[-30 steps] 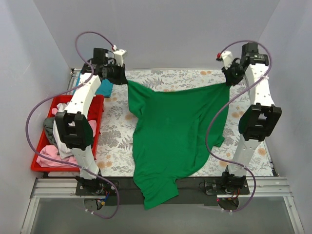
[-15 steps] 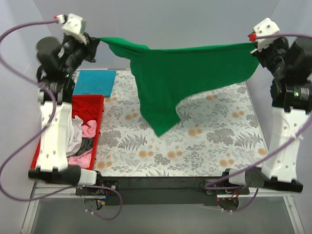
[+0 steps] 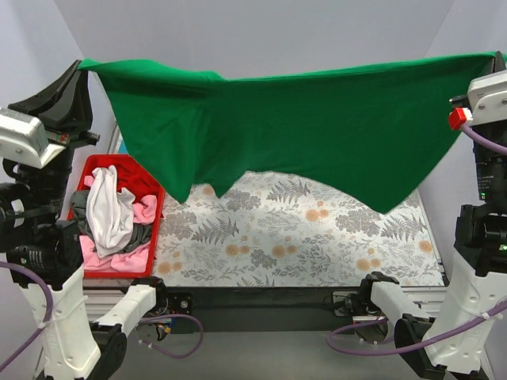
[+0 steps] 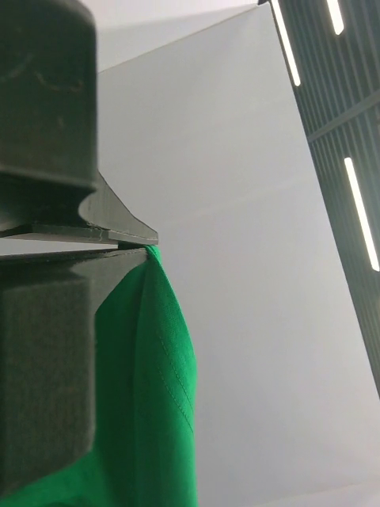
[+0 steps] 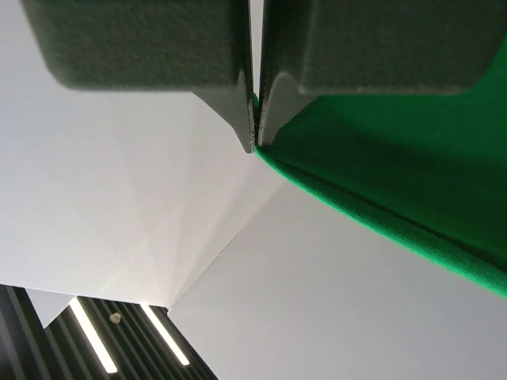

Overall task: Fold and stack the t-shirts
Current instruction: Flatten the tshirt out

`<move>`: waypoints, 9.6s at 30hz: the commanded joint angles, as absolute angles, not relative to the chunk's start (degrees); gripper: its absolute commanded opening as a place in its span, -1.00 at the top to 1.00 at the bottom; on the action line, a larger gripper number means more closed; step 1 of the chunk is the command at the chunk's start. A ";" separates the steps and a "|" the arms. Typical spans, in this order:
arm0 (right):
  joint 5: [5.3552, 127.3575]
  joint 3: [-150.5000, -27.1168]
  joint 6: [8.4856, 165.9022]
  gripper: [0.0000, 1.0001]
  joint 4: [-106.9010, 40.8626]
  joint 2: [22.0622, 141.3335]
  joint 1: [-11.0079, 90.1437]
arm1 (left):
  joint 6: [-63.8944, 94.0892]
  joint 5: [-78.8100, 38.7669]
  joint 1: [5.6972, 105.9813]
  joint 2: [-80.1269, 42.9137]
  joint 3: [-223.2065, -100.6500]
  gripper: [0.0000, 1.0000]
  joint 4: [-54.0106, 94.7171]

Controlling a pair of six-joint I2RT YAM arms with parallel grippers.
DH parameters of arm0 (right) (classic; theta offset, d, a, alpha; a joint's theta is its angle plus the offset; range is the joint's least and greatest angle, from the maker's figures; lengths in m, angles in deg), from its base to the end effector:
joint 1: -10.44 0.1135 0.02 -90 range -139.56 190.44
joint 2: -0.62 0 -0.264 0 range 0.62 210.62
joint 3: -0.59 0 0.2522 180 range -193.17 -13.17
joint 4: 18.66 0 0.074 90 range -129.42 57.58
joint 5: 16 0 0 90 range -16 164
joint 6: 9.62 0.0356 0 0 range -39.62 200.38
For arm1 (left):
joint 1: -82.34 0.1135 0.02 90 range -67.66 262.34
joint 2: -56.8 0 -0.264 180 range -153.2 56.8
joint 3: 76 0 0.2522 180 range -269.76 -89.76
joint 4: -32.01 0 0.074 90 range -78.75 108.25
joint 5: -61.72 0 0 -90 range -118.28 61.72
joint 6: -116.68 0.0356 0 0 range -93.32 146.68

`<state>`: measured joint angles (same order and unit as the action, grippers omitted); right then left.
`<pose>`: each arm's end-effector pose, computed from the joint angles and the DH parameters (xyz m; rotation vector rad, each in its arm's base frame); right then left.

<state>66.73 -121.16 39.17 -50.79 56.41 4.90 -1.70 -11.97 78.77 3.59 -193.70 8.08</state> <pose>0.0652 -0.0018 0.6230 -0.4198 0.9159 -0.6855 0.0520 -0.0133 0.6229 0.0778 0.9105 -0.6418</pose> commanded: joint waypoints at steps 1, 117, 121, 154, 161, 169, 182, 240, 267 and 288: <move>69.52 -124.09 38.28 0.97 -46.66 60.81 4.55 | 1.27 -19.05 79.17 -1.99 -197.41 1.00 6.56; 69.86 -76.29 25.90 0.11 -72.06 99.95 11.41 | 22.53 -13.08 62.04 -38.32 -145.50 0.41 -20.50; 71.18 -69.01 21.76 -0.01 -72.76 94.58 10.97 | 25.52 -13.52 61.16 -32.51 -139.16 0.41 -23.66; 65.99 -76.64 25.54 -0.07 -80.06 96.24 12.73 | 18.15 -5.26 63.79 -41.30 -157.62 0.24 -29.21; 62.41 -80.58 28.43 0.03 -80.76 96.16 11.58 | 22.54 -0.86 59.50 -28.73 -152.70 0.20 -33.43; 62.30 -86.39 30.72 0.11 -81.91 100.19 11.93 | 20.35 -6.21 53.42 -29.24 -145.40 0.26 -28.33; 72.49 -74.80 26.07 0.14 -78.30 100.73 12.20 | 24.74 -12.99 45.26 -28.12 -134.15 0.30 -33.07; 52.90 -138.39 49.87 -0.17 -83.22 131.80 2.09 | -6.88 5.30 71.88 -73.96 -219.11 -0.43 -23.86; 59.67 -141.32 58.41 -0.15 -60.11 145.99 6.40 | -15.33 -8.33 74.60 -91.91 -219.40 -0.54 8.22; 59.41 -140.88 58.14 0.97 -60.11 145.73 6.40 | -17.97 -7.72 74.60 -100.00 -227.22 -0.42 10.69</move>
